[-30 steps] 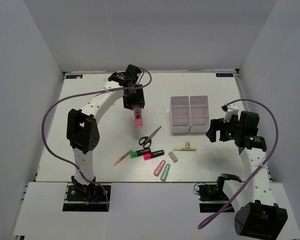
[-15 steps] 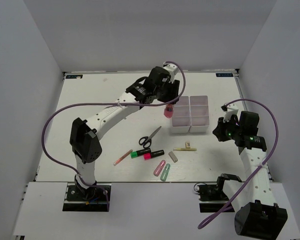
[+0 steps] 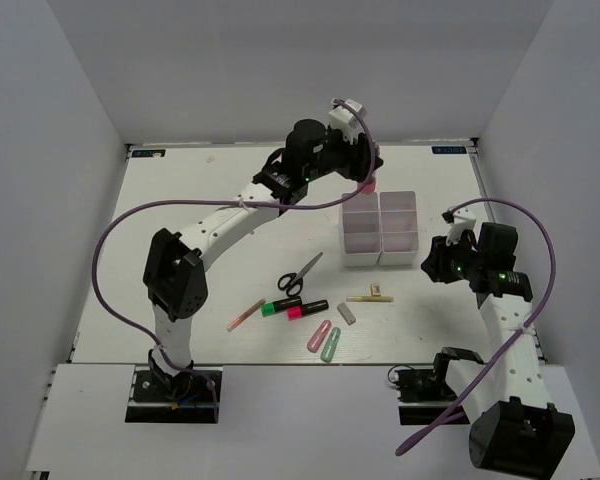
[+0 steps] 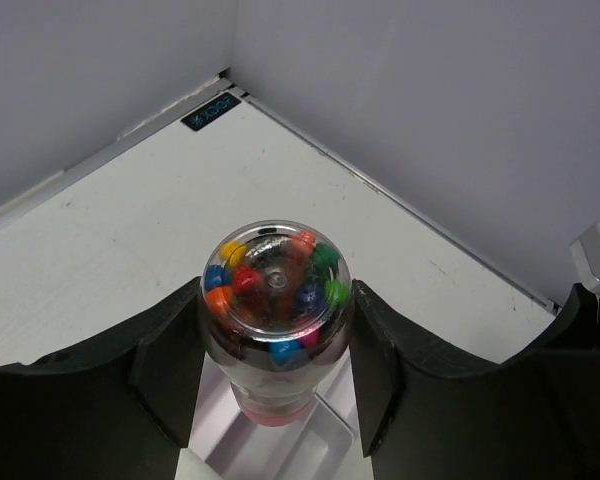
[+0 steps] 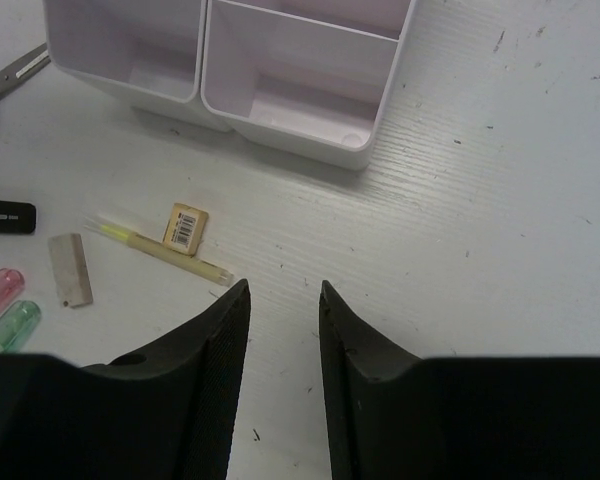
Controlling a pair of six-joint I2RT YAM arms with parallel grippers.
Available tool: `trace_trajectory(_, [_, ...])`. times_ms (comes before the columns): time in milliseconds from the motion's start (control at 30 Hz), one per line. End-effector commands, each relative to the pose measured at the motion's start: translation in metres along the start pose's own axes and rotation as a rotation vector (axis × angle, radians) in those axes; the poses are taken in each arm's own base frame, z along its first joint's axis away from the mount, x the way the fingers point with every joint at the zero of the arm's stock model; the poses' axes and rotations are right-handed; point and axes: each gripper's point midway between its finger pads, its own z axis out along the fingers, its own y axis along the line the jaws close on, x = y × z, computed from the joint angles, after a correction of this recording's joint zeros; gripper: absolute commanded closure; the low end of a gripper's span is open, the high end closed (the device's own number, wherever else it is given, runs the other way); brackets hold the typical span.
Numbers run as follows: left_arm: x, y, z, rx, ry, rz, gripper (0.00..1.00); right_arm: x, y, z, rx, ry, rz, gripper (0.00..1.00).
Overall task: Sort the stationery into containers
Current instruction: Place the stationery in the storage box.
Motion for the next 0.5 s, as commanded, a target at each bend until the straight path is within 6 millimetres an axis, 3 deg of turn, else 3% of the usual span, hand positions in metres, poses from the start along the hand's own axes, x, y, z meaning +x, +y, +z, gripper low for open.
trace_trajectory(0, [-0.015, -0.003, 0.008, 0.095, -0.091, 0.056, 1.0, -0.004, -0.005, 0.003, 0.008, -0.02, -0.026, 0.62])
trace_trajectory(467, [0.023, 0.026, 0.024, 0.095, -0.066, 0.089, 1.0, 0.001, -0.005, 0.007, -0.005, 0.002, -0.021, 0.61])
